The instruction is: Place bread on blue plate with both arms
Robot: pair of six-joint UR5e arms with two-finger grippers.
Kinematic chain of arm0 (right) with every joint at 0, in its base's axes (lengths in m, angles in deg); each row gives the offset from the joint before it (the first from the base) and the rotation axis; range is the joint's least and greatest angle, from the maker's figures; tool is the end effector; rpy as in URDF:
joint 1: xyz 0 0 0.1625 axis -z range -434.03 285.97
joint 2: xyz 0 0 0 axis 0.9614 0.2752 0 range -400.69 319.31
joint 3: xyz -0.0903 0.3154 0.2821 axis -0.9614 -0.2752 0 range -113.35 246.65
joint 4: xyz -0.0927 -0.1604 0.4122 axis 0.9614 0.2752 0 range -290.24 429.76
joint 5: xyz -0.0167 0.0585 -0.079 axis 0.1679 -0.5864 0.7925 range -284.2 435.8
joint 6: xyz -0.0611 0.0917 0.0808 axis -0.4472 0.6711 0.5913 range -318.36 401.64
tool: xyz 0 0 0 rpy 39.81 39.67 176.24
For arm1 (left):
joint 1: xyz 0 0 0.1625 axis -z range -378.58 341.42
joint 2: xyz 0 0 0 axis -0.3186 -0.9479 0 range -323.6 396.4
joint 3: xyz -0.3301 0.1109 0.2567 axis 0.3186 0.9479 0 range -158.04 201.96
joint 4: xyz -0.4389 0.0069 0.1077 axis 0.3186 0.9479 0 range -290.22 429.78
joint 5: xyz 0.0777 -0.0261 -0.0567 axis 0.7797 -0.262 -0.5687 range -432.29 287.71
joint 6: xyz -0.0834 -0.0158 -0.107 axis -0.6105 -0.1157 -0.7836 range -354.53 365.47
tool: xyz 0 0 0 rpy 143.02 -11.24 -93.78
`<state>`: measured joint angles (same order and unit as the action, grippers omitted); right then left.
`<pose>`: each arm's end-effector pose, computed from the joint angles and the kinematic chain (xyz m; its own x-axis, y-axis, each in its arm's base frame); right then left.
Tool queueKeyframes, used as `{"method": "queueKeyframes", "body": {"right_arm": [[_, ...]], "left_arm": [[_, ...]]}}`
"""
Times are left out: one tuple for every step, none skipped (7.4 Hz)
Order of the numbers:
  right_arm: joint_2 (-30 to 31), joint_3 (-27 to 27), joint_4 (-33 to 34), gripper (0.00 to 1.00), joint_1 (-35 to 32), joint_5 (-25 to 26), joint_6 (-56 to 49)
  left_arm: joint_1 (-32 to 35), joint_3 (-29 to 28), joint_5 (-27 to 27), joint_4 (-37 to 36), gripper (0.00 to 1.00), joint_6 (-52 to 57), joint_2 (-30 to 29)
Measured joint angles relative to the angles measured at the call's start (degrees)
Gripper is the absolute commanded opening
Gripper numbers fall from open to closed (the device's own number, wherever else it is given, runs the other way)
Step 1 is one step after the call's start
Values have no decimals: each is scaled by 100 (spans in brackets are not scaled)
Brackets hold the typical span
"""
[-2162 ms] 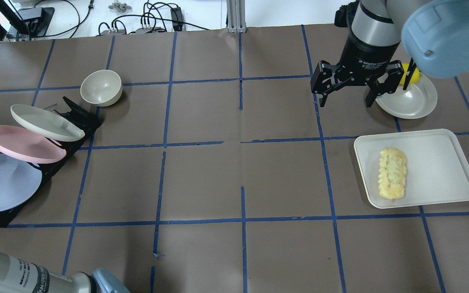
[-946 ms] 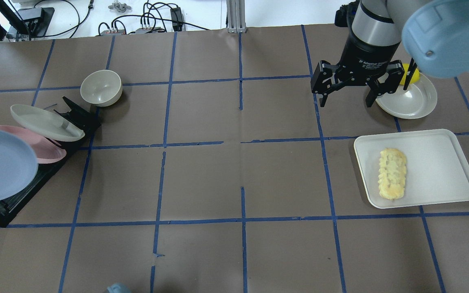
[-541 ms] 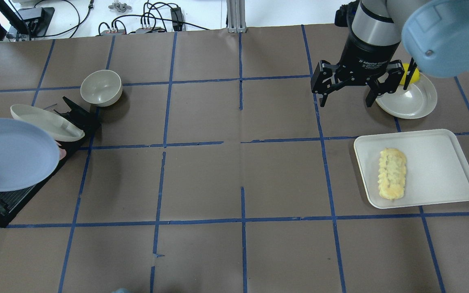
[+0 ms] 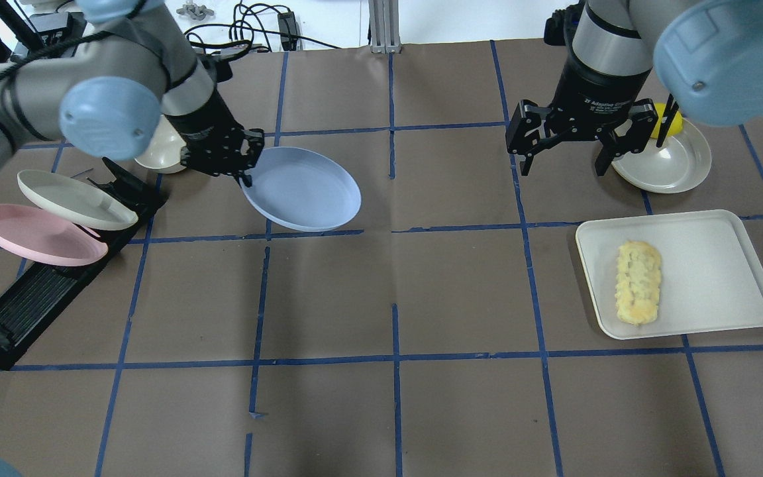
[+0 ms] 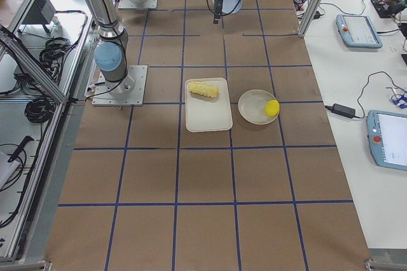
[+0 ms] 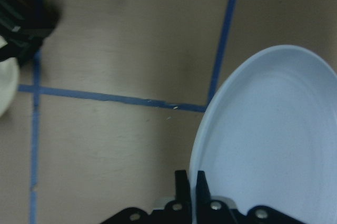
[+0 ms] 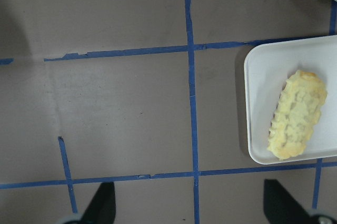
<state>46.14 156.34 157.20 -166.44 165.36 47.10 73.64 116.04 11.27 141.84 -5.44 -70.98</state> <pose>0.1570 -0.5354 0.4276 -0.9986 0.0534 0.0014 0.0533 0.9941 0.0948 -0.1726 -0.6160 0.2758 -0.9826 -0.1576 0.0983 -0.1499 0.9853 0.0815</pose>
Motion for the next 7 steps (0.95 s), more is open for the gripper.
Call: {"method": "queueKeyframes", "body": {"right_arm": [[0, 2, -13, 100, 2, 0, -17], [-1, 4, -26, 100, 4, 0, -24], [0, 4, -31, 100, 9, 0, -26], [0, 4, -34, 100, 14, 0, -26], [0, 5, -34, 100, 15, 0, -24], [0, 5, -35, 100, 19, 0, -24], [0, 5, -35, 100, 21, 2, -23]], "left_arm": [[368, 150, -84, -542, 2, -240, -250], [646, 232, -121, -943, 3, -426, -523], [830, 275, -137, -1153, 7, -530, -715], [956, 312, -143, -1240, 36, -579, -825], [1027, 341, -146, -1262, 98, -577, -874], [1049, 339, -140, -1257, 100, -551, -887], [1036, 299, -119, -1219, 100, -533, -865]]}}
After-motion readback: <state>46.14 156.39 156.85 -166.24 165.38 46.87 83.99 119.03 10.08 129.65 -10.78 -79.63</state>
